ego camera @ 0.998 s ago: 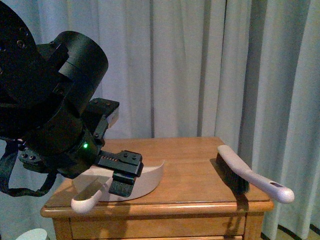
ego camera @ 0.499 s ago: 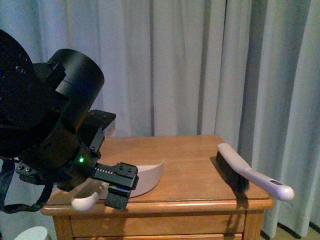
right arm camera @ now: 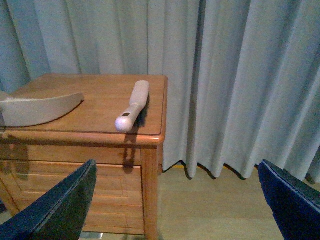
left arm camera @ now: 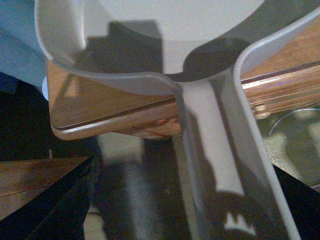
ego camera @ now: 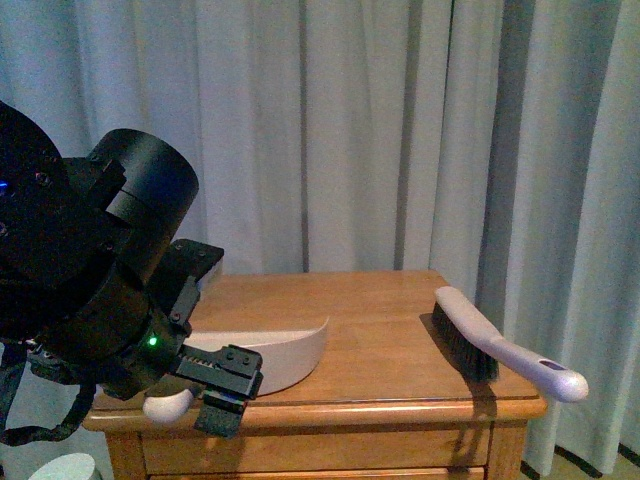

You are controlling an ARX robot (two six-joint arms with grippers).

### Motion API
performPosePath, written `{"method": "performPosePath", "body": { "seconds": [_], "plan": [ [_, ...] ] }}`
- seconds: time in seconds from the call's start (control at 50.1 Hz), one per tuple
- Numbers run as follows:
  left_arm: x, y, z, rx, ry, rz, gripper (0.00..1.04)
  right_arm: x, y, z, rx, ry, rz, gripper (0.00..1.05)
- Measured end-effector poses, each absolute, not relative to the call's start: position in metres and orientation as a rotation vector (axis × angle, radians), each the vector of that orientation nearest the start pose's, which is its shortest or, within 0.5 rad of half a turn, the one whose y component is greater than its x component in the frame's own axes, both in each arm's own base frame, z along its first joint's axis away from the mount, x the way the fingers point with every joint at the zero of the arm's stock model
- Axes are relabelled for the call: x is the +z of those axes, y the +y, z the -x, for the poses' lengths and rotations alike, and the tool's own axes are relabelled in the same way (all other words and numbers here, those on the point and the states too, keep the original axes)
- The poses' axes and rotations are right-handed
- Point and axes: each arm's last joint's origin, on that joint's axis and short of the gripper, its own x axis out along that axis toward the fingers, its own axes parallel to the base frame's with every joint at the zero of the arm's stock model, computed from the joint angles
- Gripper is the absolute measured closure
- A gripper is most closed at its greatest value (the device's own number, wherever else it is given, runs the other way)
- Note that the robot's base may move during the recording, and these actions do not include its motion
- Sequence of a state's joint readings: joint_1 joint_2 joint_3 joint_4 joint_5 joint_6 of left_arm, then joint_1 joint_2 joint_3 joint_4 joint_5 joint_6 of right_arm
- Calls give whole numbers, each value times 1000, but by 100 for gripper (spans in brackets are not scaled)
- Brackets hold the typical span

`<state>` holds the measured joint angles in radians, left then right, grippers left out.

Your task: Clean up trash

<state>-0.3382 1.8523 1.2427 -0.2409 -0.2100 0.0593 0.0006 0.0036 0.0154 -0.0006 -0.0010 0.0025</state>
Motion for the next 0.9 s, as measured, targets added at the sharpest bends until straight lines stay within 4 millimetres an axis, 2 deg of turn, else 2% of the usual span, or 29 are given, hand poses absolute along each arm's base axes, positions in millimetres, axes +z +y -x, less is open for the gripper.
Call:
{"method": "performPosePath", "body": {
  "seconds": [0.08,0.14,0.499,0.559,0.898],
  "plan": [
    [194,-124,-372,-145,813,-288,8,168,0,-97,2,-11,-3,7],
    [194,-124,-372,-147,813,-292,14,168,0,-97,2,-11,-2,7],
    [194,-125,-372,-164,815,-283,74,168,0,-97,2,-11,-2,7],
    [194,-125,-372,-164,815,-282,76,168,0,-97,2,-11,-2,7],
    [199,-120,-372,-161,786,-266,77,168,0,-97,2,-11,-2,7]
  ]
}}
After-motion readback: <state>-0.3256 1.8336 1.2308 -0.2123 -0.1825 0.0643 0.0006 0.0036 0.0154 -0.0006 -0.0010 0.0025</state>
